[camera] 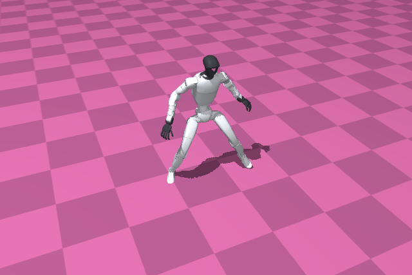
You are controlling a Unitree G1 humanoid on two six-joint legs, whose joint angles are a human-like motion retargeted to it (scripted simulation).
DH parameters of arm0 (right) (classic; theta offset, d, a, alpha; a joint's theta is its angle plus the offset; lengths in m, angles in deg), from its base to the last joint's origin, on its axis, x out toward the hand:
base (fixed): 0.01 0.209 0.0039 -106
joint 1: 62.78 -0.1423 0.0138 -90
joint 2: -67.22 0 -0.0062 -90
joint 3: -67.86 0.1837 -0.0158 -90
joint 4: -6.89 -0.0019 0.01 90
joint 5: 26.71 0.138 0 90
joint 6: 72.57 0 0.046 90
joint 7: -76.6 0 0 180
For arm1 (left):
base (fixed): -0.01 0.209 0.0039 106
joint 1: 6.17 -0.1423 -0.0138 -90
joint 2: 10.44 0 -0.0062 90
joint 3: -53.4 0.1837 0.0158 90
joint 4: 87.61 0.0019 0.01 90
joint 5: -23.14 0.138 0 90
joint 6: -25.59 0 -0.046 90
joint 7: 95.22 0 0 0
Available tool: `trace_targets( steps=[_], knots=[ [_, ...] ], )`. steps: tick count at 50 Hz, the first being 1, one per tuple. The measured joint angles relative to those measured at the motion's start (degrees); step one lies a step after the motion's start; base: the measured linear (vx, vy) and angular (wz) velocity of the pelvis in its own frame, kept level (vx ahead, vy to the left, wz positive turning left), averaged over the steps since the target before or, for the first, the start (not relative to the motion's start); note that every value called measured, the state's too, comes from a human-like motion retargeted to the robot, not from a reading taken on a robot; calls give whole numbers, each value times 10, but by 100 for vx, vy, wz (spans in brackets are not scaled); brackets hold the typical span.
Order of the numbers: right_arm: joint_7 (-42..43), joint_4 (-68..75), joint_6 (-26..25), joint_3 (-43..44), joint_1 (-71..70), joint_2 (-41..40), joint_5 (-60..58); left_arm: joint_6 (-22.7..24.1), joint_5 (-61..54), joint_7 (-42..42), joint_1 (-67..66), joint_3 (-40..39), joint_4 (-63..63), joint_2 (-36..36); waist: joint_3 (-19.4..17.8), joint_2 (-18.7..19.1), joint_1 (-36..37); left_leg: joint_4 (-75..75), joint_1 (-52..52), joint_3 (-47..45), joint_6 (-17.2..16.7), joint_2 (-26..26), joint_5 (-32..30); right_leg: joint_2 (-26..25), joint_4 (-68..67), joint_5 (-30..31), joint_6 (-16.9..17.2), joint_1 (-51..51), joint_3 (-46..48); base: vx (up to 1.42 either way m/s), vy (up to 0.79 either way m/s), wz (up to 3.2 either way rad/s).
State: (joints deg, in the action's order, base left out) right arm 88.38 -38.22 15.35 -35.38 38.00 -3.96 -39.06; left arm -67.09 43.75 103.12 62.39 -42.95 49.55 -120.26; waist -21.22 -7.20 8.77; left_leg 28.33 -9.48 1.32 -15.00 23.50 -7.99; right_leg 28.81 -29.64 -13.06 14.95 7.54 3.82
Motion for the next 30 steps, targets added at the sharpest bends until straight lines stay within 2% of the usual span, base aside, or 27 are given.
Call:
trace_targets(
  steps=[2,5,7,10,12,14,19,22,25,27,30],
  knots=[
    [-5,-17,1,7,-1,14,13,-1,36,0,-8,16,-5,9,-8,-22,-12,146,-75,-7,0,-65,63,42,3,-9,-9,-7,3,-2,-43,44],
    [-22,-42,-2,14,3,28,35,-3,63,-3,-21,29,-22,11,-10,-9,-20,409,-208,-64,7,-48,157,28,-17,-17,-50,-1,21,-1,-46,31],
    [-34,-48,-9,15,1,37,45,-2,55,-10,-22,31,-33,11,-5,0,-16,552,-280,-102,28,-46,198,21,-9,-12,-67,7,27,-1,-32,12],
    [-54,-45,-21,5,-16,47,49,-2,15,-20,-18,22,-38,11,10,1,-9,694,-371,-118,26,-101,224,13,2,-6,-80,34,28,1,-26,1],
    [-60,-41,-26,-9,-31,46,45,-2,-16,-22,-20,10,-33,10,16,-4,-6,737,-401,-125,18,-137,229,4,10,-4,-78,42,26,4,-25,-22],
    [-63,-37,-29,-23,-44,39,43,-2,-43,-24,-26,-4,-22,10,23,-9,-2,750,-411,-133,22,-149,231,-14,19,-2,-75,44,27,7,-25,-38],
    [-73,-31,-32,-43,-51,4,62,-7,-83,-42,-31,-25,13,3,41,-12,4,636,-367,-131,50,-158,230,-75,33,7,-72,40,36,9,-21,-42],
    [-77,-22,-35,-45,-38,-18,77,-12,-89,-54,-25,-26,29,-4,51,-13,11,473,-298,-112,64,-180,217,-107,44,11,-68,29,40,12,-11,-43],
    [-66,-5,-35,-43,-25,-36,79,-18,-96,-52,-17,-25,34,-9,52,-12,21,260,-194,-92,78,-187,160,-142,49,10,-66,13,40,13,-3,-57],
    [-53,7,-33,-38,-20,-45,76,-20,-99,-46,-11,-23,35,-11,44,-9,21,139,-111,-98,93,-178,177,-161,26,9,-62,8,40,12,4,-44],
    [-45,23,-28,-27,-10,-57,71,-20,-86,-48,0,-15,38,-13,24,-2,5,23,-6,-114,123,-163,257,-181,-80,44,-44,36,36,5,9,4]
  ],
)
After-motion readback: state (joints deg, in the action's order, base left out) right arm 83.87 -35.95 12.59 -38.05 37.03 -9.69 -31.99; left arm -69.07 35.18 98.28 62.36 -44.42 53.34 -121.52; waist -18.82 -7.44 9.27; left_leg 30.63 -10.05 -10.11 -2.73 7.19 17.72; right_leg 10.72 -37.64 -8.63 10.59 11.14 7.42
